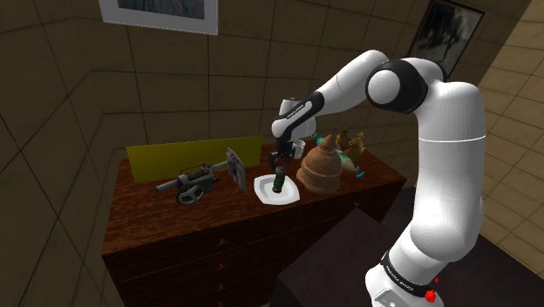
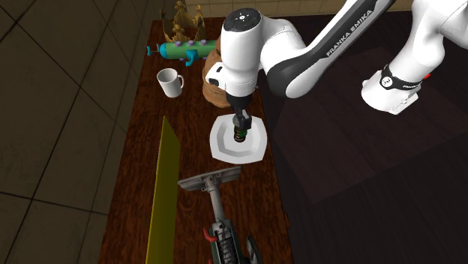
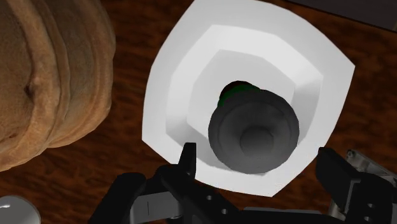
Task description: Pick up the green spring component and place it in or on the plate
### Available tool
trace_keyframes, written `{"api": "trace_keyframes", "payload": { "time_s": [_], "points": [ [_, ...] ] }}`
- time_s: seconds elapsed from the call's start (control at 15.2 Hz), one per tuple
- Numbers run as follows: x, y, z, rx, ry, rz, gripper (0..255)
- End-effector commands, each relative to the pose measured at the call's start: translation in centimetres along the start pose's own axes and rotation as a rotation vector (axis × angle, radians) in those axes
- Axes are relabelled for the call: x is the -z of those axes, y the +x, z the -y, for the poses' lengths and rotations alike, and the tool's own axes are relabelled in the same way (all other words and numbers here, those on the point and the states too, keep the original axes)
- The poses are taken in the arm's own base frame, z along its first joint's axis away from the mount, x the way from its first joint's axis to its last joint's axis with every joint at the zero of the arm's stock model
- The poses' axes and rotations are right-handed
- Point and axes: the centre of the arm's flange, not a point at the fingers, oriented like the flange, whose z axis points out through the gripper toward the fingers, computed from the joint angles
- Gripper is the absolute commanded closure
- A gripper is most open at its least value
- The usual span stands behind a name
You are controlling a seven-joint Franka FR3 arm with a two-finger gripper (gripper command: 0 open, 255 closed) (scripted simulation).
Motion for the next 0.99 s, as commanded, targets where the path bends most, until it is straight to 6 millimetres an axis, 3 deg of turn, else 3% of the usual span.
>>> {"api": "trace_keyframes", "payload": {
  "time_s": [0.0,0.2,0.46,0.92],
  "points": [
    [0.0,0.0,0.0,0.0,0.0,0.0,0],
    [0.0,0.0,0.0,0.0,0.0,0.0,0],
    [5.0,0.0,0.0,0.0,0.0,0.0,0],
    [5.0,0.0,0.0,0.0,0.0,0.0,0]
  ]
}}
